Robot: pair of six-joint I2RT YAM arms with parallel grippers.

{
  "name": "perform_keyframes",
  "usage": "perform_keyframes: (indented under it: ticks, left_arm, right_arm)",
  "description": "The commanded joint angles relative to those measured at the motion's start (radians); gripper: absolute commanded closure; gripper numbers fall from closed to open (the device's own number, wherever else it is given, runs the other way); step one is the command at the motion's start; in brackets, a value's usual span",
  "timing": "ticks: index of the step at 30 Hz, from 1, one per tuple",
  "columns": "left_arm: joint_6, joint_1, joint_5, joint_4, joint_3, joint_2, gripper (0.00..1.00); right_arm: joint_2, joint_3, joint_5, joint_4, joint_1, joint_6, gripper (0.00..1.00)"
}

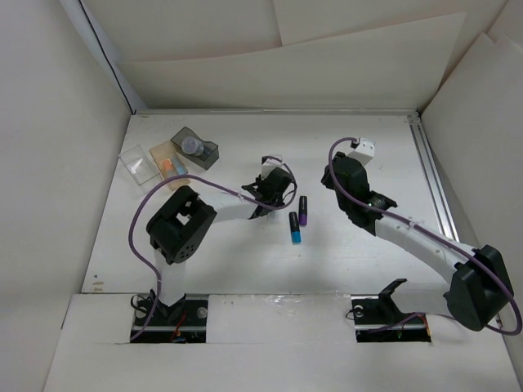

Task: Sort the stationery into containers
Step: Pick up the pen from the center of the board, then place the pen in the storage box.

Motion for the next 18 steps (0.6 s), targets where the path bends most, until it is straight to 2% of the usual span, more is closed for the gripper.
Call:
perform_keyframes:
  ticks: [1, 6, 9, 10, 12, 13, 14, 18]
  left_arm:
    - [0.005, 0.039, -0.063, -0.071, -0.023, -0.120, 1.00]
    - [-0.015, 0.143, -0.072, -0.108, -0.046, -0.333, 1.00]
    - [-0.035, 0.281, -0.014, -0.119, -0.069, -0.428, 1.00]
    - [-0.035, 0.363, 0.001, -0.108, -0.081, -0.482, 1.00]
    - [-0.065, 0.494, 0.011, -0.096, -0.091, -0.527, 0.99]
    - [-0.081, 0.494, 0.035, -0.096, -0.091, -0.527, 0.99]
    - [-0.095, 0.587, 0.064, -0.081, -0.091, -0.527, 0.99]
    - [-0.139, 0.715, 0.072, -0.042, -0.121, -0.515, 0.99]
  right_arm:
    - [-0.005, 0.023, -0.005, 0.044, 0.008, 0.002, 0.68]
    - [-0.005, 0.032, -0.014, 0.044, 0.008, 0.002, 0.68]
    - [-0.005, 0.032, -0.023, 0.044, 0.008, 0.002, 0.68]
    - [-0.014, 0.032, -0.023, 0.044, 0.008, 0.002, 0.68]
    - [-0.014, 0.032, -0.023, 0.044, 0.008, 0.002, 0.68]
    - [-0.014, 0.032, -0.023, 0.044, 0.008, 0.002, 0.68]
    - [-0.014, 0.032, -0.023, 0.044, 0.008, 0.002, 0.68]
    - [-0.014, 0.032, -0.032, 0.044, 0.008, 0.002, 0.68]
